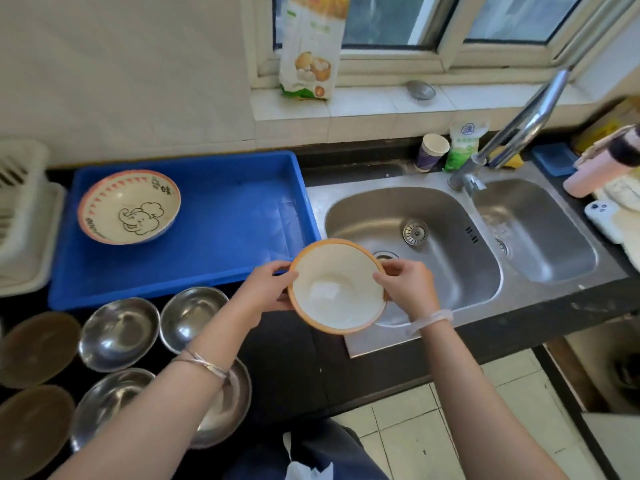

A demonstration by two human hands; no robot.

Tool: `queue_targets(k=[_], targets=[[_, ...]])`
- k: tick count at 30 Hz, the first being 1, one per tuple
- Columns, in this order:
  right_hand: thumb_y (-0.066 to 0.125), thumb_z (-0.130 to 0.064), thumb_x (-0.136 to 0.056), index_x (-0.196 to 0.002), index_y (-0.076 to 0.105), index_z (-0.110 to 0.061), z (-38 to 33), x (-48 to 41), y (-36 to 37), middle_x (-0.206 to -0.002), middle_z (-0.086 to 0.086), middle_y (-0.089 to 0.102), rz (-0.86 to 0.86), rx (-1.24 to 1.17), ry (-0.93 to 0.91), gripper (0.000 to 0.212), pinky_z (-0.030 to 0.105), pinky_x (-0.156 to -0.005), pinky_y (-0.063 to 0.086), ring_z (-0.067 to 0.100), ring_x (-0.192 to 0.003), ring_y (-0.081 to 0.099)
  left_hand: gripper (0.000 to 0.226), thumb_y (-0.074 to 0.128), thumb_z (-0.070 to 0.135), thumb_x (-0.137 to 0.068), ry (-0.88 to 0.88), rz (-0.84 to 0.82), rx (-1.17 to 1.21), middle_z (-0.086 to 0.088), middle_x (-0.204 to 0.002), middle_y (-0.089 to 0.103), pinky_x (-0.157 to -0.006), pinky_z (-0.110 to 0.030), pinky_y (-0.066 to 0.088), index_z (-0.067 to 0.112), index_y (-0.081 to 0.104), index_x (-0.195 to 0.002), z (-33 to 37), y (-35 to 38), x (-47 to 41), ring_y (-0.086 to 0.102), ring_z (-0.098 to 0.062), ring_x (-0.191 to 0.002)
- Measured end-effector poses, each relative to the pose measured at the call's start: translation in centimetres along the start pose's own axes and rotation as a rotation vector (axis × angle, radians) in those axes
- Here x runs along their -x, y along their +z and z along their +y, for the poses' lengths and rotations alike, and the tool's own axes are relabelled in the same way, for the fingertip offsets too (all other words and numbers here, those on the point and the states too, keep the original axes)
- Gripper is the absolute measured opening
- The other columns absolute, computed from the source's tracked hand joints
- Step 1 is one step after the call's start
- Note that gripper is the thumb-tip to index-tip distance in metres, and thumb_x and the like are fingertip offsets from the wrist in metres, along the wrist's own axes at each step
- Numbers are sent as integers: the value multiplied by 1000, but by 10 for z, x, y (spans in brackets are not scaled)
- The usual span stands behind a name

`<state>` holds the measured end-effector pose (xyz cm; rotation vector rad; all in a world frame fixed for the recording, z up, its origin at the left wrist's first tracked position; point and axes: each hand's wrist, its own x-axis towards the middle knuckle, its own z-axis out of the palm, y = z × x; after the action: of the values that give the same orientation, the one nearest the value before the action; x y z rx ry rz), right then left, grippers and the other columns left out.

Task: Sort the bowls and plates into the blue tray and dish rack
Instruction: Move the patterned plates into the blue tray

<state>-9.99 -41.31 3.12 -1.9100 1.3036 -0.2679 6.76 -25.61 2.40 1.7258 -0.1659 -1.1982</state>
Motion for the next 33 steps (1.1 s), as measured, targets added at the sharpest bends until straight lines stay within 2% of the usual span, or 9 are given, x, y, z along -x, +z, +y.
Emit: queue_targets(k=[3,9,13,19,22,25,28,31,33], targets=[[66,-8,-74,-75,75,-22,-39,-13,19,-56,-16,66,-68,-127,-21,16,19,-47,54,-4,-44,57,15,58,22,-90,37,89,125,-2,-93,66,-50,-18,54,16,58,-104,12,-37,3,67,-14,-70],[66,-10,-75,-63,66,-27,-116,-35,81,-65,-6,69,-166,-187,-79,21,22,-49,56,6,-56,66,17,53,22,-93,143,282,337,-8,-116,63,-84,-36,54,16,59,-108,9,-104,10,64,-19,-97],[65,-10,-77,-67,66,-24,-162,-43,130,-68,-5,68,-248,-220,-119,18,17,-48,54,4,-53,64,17,49,21,-95,175,337,500,0,-115,62,-81,-40,55,25,58,-109,7,-147,10,60,-17,-104],[64,-10,-75,-74,69,-18,-221,-58,197,-66,-4,66,-325,-215,-145,10,18,-47,55,5,-51,63,20,48,16,-96,239,479,563,3,-102,64,-66,-30,55,24,56,-112,13,-212,-9,62,-13,-91],[61,-8,-74,-68,68,-22,-245,-68,228,-64,-6,65,-341,-175,-169,17,28,-58,60,9,-56,65,26,48,16,-95,235,546,584,-3,-109,61,-63,-29,52,18,54,-121,15,-239,-25,59,-13,-90],[59,-8,-75,-58,62,-25,-262,-76,254,-73,4,71,-349,-115,-185,24,42,-72,61,24,-73,70,24,47,17,-96,224,587,620,-6,-118,58,-61,-27,51,21,54,-119,16,-257,-41,58,-16,-96],[60,-9,-76,-71,69,-8,-272,-84,275,-85,17,73,-347,-75,-199,11,47,-76,59,34,-84,69,33,43,16,-97,201,604,655,-7,-128,55,-70,-30,52,18,50,-130,16,-269,-57,54,-22,-109],[59,-9,-79,-78,70,-11,-279,-90,288,-87,14,73,-353,-47,-205,11,45,-80,58,33,-85,69,40,39,9,-98,194,583,667,-8,-137,50,-89,-37,48,15,44,-137,15,-277,-69,50,-22,-114],[56,-5,-81,-84,72,-8,-281,-92,295,-92,16,73,-356,-27,-206,16,46,-82,57,34,-89,68,41,37,5,-98,193,578,672,-6,-139,48,-93,-38,45,15,43,-137,13,-279,-75,49,-20,-112]])
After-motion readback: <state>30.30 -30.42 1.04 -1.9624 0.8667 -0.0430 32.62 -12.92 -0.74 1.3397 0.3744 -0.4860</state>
